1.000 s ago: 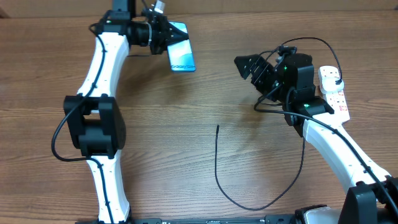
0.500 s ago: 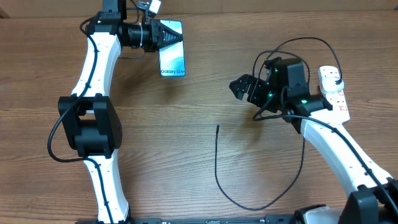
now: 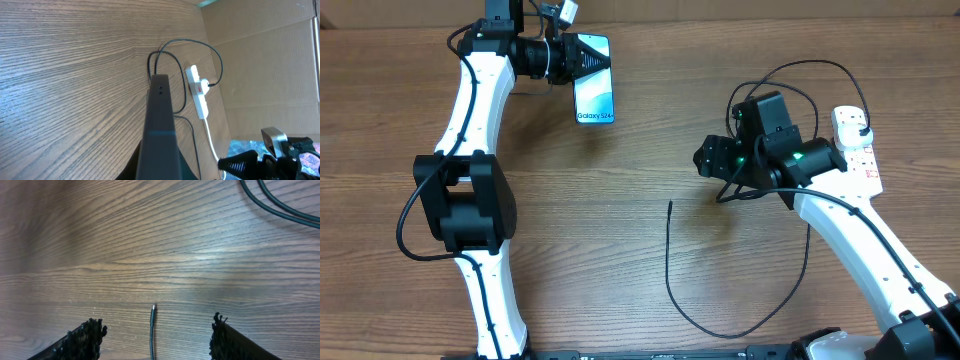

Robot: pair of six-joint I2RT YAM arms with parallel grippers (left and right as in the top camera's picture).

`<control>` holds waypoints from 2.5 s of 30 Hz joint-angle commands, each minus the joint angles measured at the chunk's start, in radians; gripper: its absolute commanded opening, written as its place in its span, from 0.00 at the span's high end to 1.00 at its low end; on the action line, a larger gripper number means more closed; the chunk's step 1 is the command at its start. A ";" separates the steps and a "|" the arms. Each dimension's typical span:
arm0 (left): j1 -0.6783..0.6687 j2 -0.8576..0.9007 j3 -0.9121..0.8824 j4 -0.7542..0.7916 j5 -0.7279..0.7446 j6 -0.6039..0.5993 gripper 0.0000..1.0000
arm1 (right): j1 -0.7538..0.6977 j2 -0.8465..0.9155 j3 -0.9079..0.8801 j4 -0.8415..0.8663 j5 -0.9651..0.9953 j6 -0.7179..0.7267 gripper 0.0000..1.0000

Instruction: Plug charger to phone and switch on socket

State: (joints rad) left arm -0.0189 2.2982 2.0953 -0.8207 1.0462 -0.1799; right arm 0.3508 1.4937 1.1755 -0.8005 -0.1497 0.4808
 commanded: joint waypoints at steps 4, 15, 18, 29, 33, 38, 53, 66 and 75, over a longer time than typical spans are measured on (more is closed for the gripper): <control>0.006 -0.045 0.017 0.002 0.029 0.023 0.96 | 0.037 0.006 -0.053 0.021 -0.002 0.068 0.27; 0.005 -0.045 0.017 0.016 0.060 0.023 0.96 | 0.174 0.207 -0.050 0.026 0.019 0.049 0.27; 0.005 -0.045 0.017 0.016 0.073 0.023 0.96 | 0.206 0.238 -0.004 -0.032 0.074 0.066 0.27; 0.005 -0.045 0.017 0.015 0.073 0.023 0.96 | 0.244 0.357 0.029 -0.016 0.067 0.111 0.27; 0.005 -0.045 0.017 0.013 0.073 0.023 0.96 | 0.251 0.399 0.070 -0.031 0.079 0.095 0.27; 0.005 -0.045 0.017 0.014 0.073 0.023 0.96 | 0.252 0.447 0.092 -0.055 0.082 0.112 0.30; 0.005 -0.045 0.017 0.048 0.073 0.023 0.96 | 0.290 0.525 0.126 -0.095 0.120 0.222 0.36; 0.005 -0.045 0.017 0.117 0.119 -0.004 0.96 | 0.291 0.591 0.182 -0.142 0.145 0.256 0.44; 0.005 -0.045 0.017 0.124 0.118 -0.003 0.96 | 0.291 0.591 0.182 -0.149 0.141 0.256 0.62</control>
State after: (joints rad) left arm -0.0189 2.2982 2.0953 -0.7074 1.1152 -0.1802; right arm 0.6376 2.0319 1.3624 -0.9565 -0.0101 0.7345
